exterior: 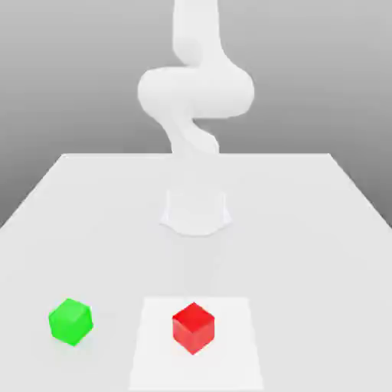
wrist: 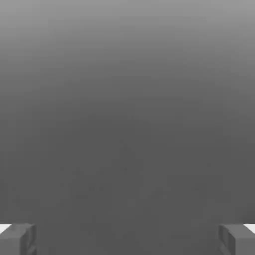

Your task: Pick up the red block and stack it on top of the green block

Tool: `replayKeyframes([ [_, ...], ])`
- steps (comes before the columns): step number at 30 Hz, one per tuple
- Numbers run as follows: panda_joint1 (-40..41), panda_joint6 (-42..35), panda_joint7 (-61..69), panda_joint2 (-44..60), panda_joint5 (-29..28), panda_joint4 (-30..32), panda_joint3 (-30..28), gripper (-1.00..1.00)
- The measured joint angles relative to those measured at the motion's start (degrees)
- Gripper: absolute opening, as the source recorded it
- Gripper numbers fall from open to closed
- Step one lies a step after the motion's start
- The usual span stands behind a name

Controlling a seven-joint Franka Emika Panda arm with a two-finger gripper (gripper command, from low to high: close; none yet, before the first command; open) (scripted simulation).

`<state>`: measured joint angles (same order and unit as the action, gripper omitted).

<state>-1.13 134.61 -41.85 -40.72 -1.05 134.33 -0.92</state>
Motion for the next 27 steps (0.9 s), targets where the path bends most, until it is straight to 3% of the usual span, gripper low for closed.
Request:
replayKeyframes([
  [9,-3.81,10.53,16.09,19.09,-2.19,9.43,-4.24,0.00],
  [17,-6.21,19.71,32.70,35.74,-0.39,17.64,-7.11,0.00],
  [21,-5.47,24.75,40.88,44.11,2.20,20.81,-5.95,0.00],
  [26,-3.44,33.31,44.28,54.52,5.70,19.83,-3.20,0.00],
  [27,-3.02,34.55,44.56,55.98,6.05,19.62,-2.69,-1.00],
])
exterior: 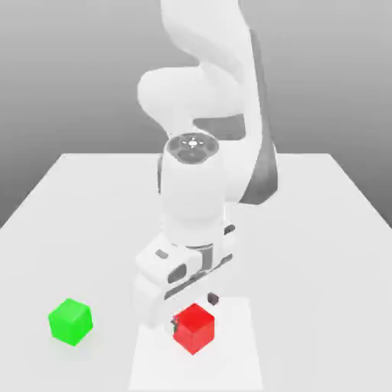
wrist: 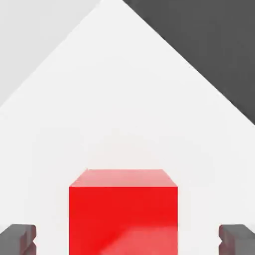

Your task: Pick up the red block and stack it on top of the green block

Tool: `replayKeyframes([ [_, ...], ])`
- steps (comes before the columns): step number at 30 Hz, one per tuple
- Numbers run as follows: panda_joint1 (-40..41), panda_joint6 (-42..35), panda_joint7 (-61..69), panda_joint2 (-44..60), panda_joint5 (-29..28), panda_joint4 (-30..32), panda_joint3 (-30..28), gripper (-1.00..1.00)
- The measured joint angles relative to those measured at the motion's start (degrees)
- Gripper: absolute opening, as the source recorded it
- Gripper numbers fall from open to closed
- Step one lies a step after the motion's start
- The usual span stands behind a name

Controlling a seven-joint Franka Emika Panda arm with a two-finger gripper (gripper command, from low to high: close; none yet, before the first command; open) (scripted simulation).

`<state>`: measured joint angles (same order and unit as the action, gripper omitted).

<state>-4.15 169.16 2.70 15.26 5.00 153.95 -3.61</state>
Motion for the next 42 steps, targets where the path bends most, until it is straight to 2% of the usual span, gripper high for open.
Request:
replayKeyframes([
  [7,0.25,-0.02,-0.15,0.06,-0.19,0.00,0.21,-1.00],
  [13,-0.23,-9.30,-2.73,-10.82,-3.85,1.57,-1.42,-1.00],
  [26,19.71,-17.94,6.96,-14.69,-4.89,-3.23,-10.29,-1.00],
  [32,22.23,-9.75,12.04,-5.27,0.96,-4.18,-7.49,-1.00],
  [33,22.53,-8.54,12.47,-3.97,1.56,-4.23,-7.08,1.00],
  [39,22.68,-7.88,12.69,-3.32,1.87,-4.26,-6.87,1.00],
  [42,22.29,-11.19,11.37,-6.92,0.00,-4.13,-7.59,1.00],
])
